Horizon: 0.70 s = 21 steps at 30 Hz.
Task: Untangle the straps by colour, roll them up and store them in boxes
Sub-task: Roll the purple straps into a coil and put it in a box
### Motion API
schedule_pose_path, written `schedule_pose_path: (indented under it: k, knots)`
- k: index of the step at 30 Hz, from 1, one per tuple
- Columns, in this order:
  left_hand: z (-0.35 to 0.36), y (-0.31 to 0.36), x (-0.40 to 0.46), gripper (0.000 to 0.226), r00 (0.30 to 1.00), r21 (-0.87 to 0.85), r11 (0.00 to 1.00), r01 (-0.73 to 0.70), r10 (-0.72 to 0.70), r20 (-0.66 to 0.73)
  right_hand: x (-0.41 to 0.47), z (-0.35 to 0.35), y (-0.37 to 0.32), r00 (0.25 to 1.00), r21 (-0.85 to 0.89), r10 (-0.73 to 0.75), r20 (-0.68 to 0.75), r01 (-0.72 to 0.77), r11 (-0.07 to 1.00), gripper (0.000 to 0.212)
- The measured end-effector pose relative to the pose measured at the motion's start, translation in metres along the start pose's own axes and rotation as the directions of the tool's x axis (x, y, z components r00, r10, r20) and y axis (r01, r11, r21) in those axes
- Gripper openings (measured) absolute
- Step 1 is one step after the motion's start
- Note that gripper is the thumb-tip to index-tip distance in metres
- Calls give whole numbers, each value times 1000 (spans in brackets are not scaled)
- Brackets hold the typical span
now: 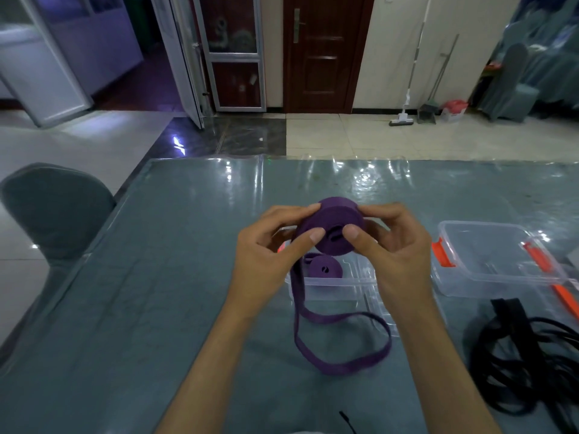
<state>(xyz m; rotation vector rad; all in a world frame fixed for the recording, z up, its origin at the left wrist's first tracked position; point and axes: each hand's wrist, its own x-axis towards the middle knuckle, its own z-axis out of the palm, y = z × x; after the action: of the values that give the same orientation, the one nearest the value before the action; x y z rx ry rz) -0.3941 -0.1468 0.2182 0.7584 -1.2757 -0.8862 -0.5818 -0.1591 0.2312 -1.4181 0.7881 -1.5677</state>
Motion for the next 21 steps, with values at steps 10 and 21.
schedule_pose_path:
  k: [10,21]
  knots:
    - [0,8,0,30,1000,15,1000,2,-2,22,1,-5,-5,998,66,46,31,-48,997,30]
    - [-1,9,2,30,1000,48,999,-17,17,-11,3,0,-9,998,93,52,41,-56,994,28]
